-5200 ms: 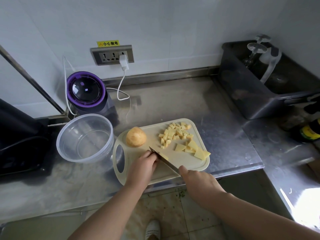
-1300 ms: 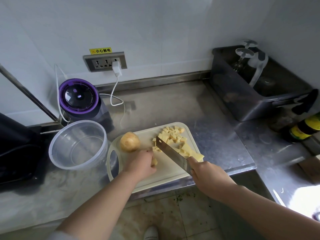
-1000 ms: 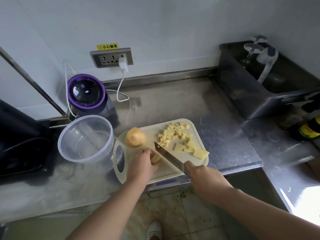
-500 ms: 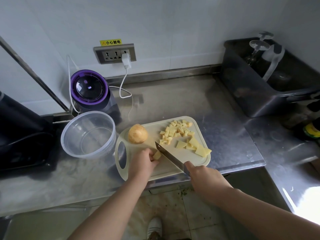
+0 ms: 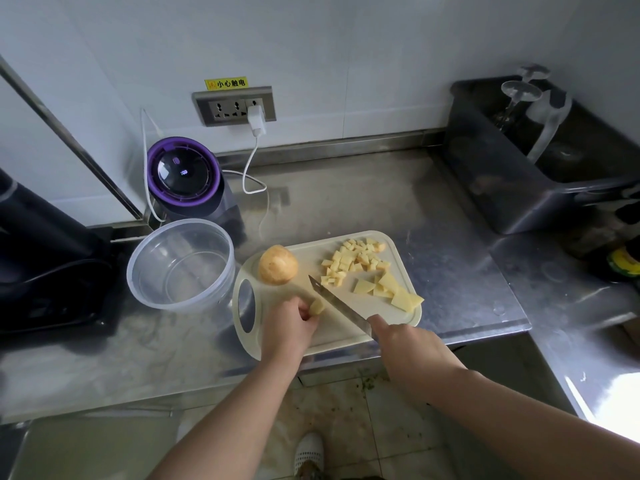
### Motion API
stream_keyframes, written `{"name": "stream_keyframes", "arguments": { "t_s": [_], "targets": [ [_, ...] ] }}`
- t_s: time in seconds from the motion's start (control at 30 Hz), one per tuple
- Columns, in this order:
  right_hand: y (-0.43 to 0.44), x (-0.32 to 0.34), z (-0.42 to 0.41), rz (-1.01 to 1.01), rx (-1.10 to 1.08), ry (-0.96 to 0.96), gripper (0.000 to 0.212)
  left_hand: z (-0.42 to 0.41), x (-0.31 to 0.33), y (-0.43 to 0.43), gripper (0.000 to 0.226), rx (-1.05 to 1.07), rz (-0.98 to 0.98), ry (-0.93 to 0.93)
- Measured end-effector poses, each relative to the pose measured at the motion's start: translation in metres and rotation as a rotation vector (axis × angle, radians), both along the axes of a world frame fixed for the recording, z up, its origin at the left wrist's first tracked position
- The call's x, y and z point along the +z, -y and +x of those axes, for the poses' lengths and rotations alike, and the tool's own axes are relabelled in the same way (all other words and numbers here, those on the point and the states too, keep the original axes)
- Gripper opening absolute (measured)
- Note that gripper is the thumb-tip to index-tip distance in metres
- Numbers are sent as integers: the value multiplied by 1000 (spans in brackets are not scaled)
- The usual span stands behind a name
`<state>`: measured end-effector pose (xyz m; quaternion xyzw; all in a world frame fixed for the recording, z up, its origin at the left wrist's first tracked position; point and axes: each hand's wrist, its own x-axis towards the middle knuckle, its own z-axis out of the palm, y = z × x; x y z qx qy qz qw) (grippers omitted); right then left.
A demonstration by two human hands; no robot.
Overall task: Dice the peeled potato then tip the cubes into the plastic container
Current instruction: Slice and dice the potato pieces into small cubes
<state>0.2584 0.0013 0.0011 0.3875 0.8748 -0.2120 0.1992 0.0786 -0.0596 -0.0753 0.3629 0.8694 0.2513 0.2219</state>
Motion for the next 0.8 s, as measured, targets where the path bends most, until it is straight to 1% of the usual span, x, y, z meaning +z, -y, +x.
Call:
{"name": "stream_keyframes", "arguments": {
  "t_s": [0.1, 0.27, 0.5, 0.8],
  "targets": [
    [6, 2, -2, 1, 18, -20, 40, 0, -1, 0, 7, 3, 4, -23],
    [16, -1, -5, -17, 28, -24, 50, 1, -3, -1, 8, 15, -13, -33],
    [16, -1, -8, -17, 41, 5, 48, 0, -5, -2, 12, 10, -27, -80],
    [15, -6, -14, -54, 80, 54, 51, -1, -5, -3, 9, -1, -34, -80]
  ]
}}
